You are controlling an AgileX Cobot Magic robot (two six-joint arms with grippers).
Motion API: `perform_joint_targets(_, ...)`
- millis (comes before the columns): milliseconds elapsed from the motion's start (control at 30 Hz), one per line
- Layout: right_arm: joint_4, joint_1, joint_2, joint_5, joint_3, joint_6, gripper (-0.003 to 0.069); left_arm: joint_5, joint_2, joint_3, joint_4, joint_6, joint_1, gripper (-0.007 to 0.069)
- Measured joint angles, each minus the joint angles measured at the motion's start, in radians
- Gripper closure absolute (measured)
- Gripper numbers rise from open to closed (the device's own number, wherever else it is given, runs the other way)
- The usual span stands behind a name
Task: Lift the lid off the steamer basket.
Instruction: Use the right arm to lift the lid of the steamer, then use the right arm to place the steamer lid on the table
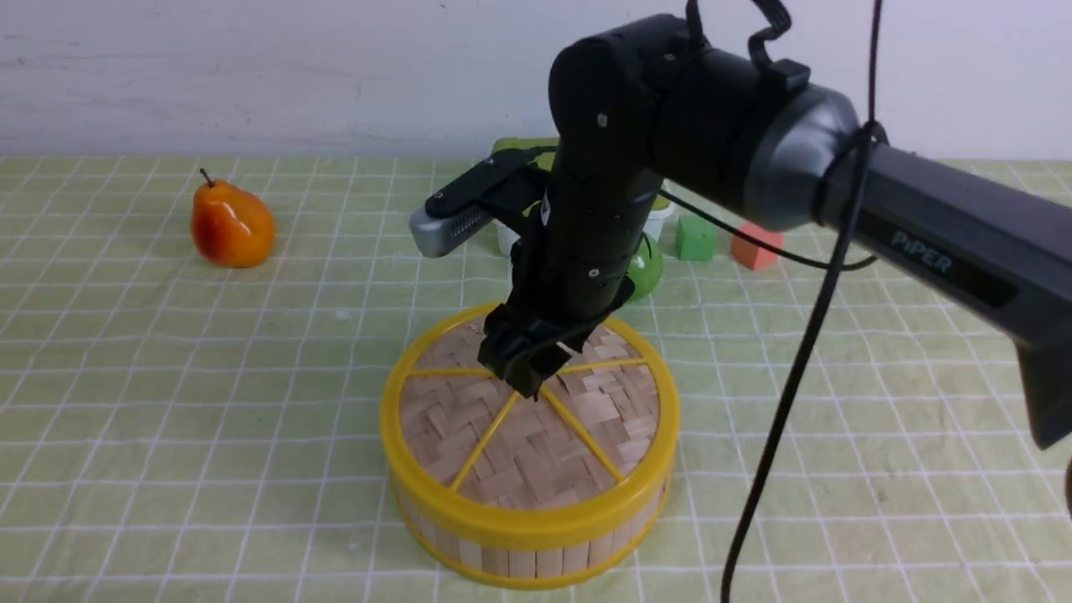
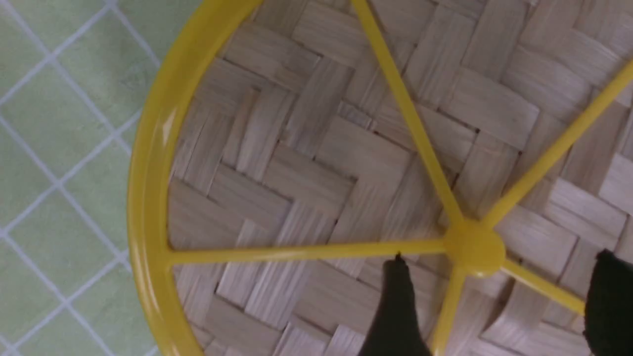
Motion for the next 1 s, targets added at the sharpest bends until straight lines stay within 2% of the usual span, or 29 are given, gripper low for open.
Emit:
perform_joint_targets(100, 0.000, 0.000, 0.018, -0.033, -0.002, 0.014, 0.0226, 0.000, 0.000, 0.000, 0.000, 0.000, 0.000, 0.0386)
perform_joint_targets(267, 0.008, 0.000, 0.033, -0.044, -0.003, 0.022, 0.0349, 0.000, 0.000, 0.000, 0.000, 0.000, 0.000, 0.0386)
perform_joint_targets(300, 0.008, 0.000, 0.033, -0.043, -0.003, 0.022, 0.0356, 0.000, 0.000, 0.000, 0.000, 0.000, 0.000, 0.0386)
perform_joint_targets(400, 0.011, 0.000, 0.033, -0.043, -0.006, 0.022, 0.0508, 0.000, 0.000, 0.000, 0.000, 0.000, 0.000, 0.0386)
perform_joint_targets(433, 0.011, 0.000, 0.033, -0.043, -0.007, 0.022, 0.0518, 0.000, 0.000, 0.000, 0.000, 0.000, 0.000, 0.0386)
perform_joint_targets(467, 0.012, 0.000, 0.033, -0.042, -0.008, 0.022, 0.0575, 0.000, 0.000, 0.000, 0.000, 0.000, 0.000, 0.0386)
perform_joint_targets(500, 0.011, 0.000, 0.033, -0.042, -0.008, 0.022, 0.0587, 0.000, 0.000, 0.000, 0.000, 0.000, 0.000, 0.0386)
perform_joint_targets(733, -0.005, 0.000, -0.013, -0.035, -0.006, 0.022, 0.0582, 0.000, 0.000, 0.000, 0.000, 0.000, 0.000, 0.0386)
perform_joint_targets(800, -0.037, -0.006, -0.096, -0.021, -0.006, 0.022, 0.0582, 0.000, 0.000, 0.000, 0.000, 0.000, 0.000, 0.0386)
perform_joint_targets(1000, -0.071, -0.101, -0.338, 0.021, 0.000, 0.024, 0.0582, 0.000, 0.000, 0.000, 0.000, 0.000, 0.000, 0.0386)
